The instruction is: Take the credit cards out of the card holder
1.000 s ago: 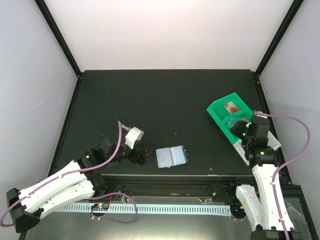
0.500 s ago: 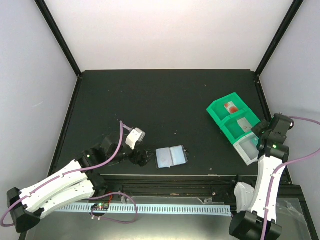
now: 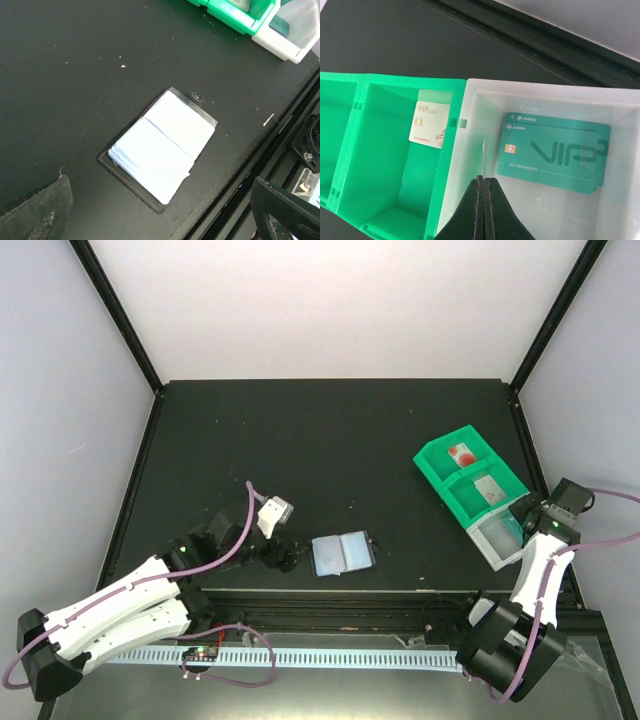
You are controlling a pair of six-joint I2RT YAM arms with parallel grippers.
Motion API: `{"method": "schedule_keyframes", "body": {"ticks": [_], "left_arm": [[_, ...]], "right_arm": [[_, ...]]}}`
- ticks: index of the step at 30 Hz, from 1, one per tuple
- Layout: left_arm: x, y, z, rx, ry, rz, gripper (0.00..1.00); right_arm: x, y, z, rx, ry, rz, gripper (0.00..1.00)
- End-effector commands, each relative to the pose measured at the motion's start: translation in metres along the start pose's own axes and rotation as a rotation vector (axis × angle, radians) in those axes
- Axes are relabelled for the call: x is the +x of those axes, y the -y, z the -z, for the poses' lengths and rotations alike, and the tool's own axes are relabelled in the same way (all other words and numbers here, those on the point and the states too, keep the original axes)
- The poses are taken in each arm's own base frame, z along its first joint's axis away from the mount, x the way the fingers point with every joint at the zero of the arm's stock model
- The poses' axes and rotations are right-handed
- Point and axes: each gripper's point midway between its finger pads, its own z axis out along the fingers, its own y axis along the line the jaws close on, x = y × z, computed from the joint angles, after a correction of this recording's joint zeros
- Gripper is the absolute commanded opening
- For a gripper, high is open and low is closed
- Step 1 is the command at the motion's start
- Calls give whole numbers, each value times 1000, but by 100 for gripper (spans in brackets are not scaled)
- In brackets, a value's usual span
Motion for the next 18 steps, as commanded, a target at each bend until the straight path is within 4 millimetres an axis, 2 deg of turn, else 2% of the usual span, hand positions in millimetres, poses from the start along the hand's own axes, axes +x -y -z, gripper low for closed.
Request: {"method": "schedule_keyframes", "body": {"ticks": [1,5,9,18], "left_arm": [[-13,-1,6,-29,20,-10,99],[-12,-1,5,-28,15,-8,99],[-12,-1,4,-29,1,-13,99],[-9,6,4,13,-9,-11,99]], "right_arm": [[-17,-15,-3,-103,75,11,1],[-18,-12,-8,-110,119,4,1],[-12,-6,-22,-100,61,-1,1],[-7,-11,-31,-155,36,28,1]]}}
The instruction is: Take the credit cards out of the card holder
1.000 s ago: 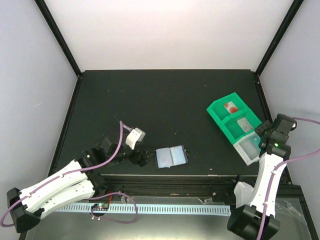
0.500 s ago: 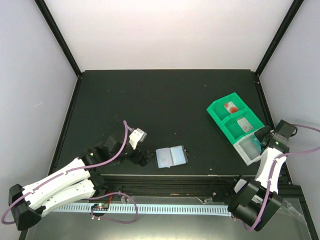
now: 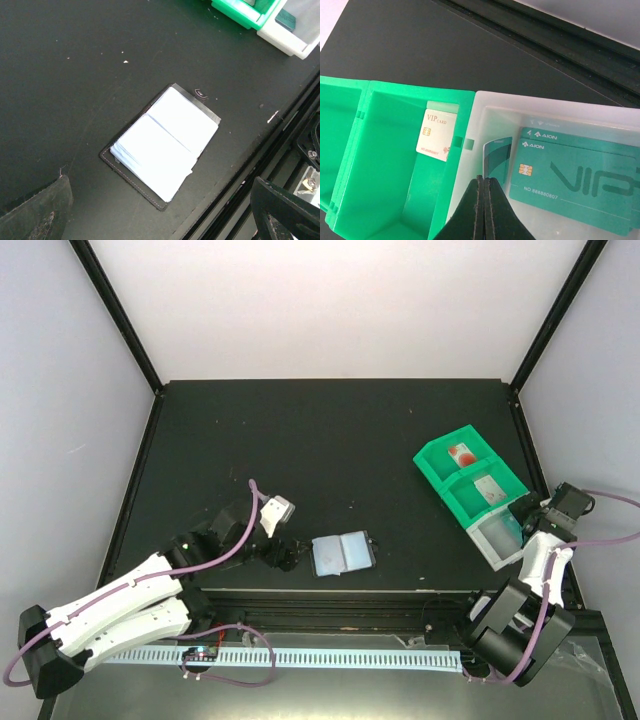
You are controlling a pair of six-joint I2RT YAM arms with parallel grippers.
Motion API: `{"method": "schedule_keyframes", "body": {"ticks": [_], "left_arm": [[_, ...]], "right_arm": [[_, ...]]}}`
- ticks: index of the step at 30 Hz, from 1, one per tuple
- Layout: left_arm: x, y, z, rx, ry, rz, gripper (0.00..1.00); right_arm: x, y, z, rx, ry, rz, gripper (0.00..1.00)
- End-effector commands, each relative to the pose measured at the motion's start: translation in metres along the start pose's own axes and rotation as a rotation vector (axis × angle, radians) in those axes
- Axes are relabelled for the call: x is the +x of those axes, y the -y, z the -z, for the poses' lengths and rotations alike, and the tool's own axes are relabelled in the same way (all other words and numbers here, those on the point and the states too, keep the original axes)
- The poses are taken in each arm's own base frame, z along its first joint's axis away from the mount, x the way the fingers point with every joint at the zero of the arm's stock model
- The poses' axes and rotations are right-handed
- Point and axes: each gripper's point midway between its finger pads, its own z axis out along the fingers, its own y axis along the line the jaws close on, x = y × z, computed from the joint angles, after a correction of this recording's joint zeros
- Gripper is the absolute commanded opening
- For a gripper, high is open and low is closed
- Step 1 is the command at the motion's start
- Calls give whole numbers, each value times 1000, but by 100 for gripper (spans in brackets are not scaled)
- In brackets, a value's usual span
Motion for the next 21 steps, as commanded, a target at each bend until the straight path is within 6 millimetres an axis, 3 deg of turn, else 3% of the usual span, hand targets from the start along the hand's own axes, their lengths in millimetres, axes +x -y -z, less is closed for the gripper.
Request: {"method": "schedule_keyframes", "body": {"ticks": [1,11,21], "left_arm": [[-10,10,7,44,21,-13,99],[-7,16,3,70,-19,-22,99],[-7,15,7,67,-15,-15,99]], "right_arm": [[-7,-8,-2,-51,23,54,1],[0,7,-11,18,-11,47,5],[-9,16,-7,95,10,-21,18]]}}
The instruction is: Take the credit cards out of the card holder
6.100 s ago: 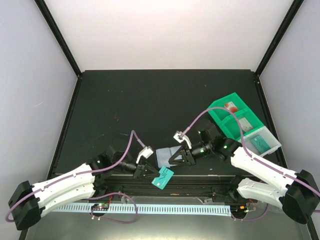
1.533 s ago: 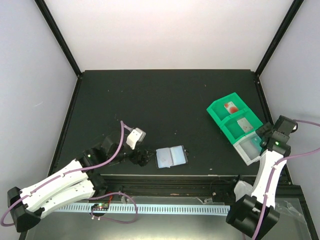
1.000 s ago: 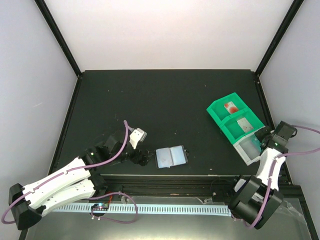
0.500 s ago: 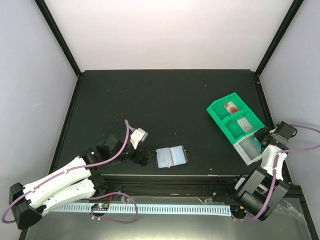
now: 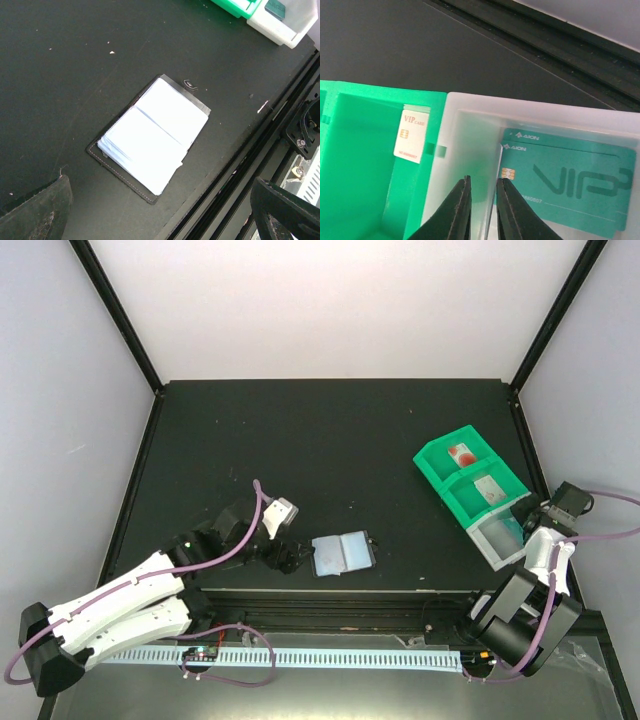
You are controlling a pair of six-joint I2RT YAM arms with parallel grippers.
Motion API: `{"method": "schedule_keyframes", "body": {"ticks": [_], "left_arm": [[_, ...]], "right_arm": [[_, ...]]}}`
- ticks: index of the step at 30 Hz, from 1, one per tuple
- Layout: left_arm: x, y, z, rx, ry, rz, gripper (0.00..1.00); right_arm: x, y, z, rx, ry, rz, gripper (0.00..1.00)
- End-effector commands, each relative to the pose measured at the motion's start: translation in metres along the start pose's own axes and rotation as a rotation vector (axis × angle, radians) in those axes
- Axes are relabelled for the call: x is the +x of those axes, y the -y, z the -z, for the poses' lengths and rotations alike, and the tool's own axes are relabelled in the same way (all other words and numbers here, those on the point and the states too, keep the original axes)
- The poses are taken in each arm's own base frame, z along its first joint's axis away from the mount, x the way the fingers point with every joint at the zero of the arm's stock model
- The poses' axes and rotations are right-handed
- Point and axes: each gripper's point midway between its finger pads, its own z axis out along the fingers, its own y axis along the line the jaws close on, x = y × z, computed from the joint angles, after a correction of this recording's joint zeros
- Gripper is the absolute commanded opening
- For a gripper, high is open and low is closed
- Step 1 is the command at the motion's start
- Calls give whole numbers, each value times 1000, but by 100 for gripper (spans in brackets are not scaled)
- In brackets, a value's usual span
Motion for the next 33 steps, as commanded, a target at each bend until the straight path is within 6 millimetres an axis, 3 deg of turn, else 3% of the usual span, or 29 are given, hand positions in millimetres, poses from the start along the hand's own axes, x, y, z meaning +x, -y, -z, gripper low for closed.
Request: {"method": "schedule_keyframes", "body": {"ticks": [1,16,20,26,29,33], "left_arm": [[-13,7,11,12,27,-14,99],[-15,1,10,-20,37,-14,99],[-14,0,8,-27,30,-9,99],[-10,-3,2,-36,11,18,99],[-9,-6,-3,-45,3,50,99],[-7,-5,-13,-32,-18,102,98]], "right_arm": [[-11,6,5,52,36,-41,21],[-22,9,21,131,12,-141,36],[-22,-8,27,50,-1,-118,40],[-24,-48,57,-102,34,-32,43],[-12,-78,66,-220,-4,44,43],[22,-121,78,-348,-81,198,45]]}}
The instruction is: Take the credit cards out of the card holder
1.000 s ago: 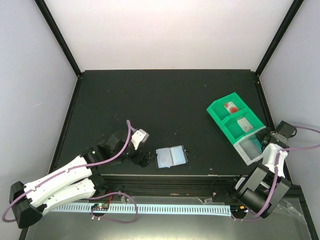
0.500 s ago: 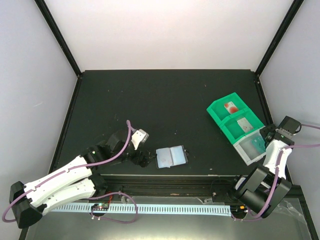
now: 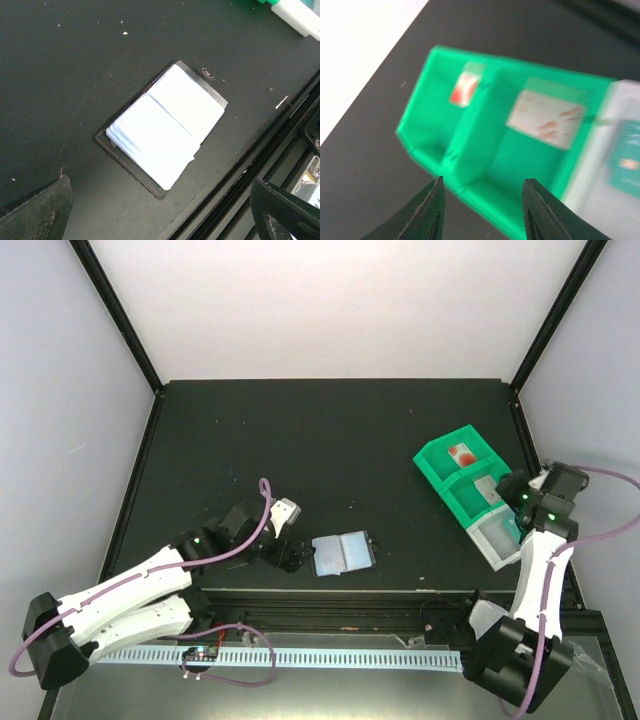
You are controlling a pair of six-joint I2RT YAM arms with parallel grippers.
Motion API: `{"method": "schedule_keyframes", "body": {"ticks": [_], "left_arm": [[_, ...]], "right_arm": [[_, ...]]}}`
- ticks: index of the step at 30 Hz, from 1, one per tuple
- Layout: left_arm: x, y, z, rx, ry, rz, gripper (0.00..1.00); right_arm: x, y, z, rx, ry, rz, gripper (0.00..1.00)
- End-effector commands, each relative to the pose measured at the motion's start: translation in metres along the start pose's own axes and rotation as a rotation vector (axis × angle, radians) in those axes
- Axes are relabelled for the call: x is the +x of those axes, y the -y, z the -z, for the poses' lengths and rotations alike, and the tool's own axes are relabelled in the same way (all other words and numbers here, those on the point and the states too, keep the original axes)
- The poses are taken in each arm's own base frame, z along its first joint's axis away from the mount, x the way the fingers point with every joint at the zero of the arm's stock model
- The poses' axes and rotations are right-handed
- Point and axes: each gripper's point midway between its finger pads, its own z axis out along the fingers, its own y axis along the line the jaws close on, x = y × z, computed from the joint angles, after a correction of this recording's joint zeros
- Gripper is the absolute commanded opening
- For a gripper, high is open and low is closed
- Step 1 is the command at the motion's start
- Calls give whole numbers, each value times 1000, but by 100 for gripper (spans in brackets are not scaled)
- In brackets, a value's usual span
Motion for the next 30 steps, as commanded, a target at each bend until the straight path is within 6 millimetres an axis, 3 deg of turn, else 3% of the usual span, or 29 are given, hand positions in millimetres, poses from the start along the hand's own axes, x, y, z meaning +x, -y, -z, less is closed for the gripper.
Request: {"method": "schedule_keyframes", "body": {"ticks": [1,6,12,20,30], "left_arm": [[-16,7,-4,27,31,69,98],[-13,9,-19,61,16,142,96],[-4,10,-40,113,-26,247,94],[7,9,-69,179,-40,379,94],[6,20,-83,271,-47,440,96]], "right_arm": [[40,-61,9,-180,-118,186,45],[90,-103,14,-327,-232,285,45],[150,-126,18,-442,-355,370,44],[241,-124,13,-483,-554,488,44],[317,-116,7,-481,-712,633,45]]}}
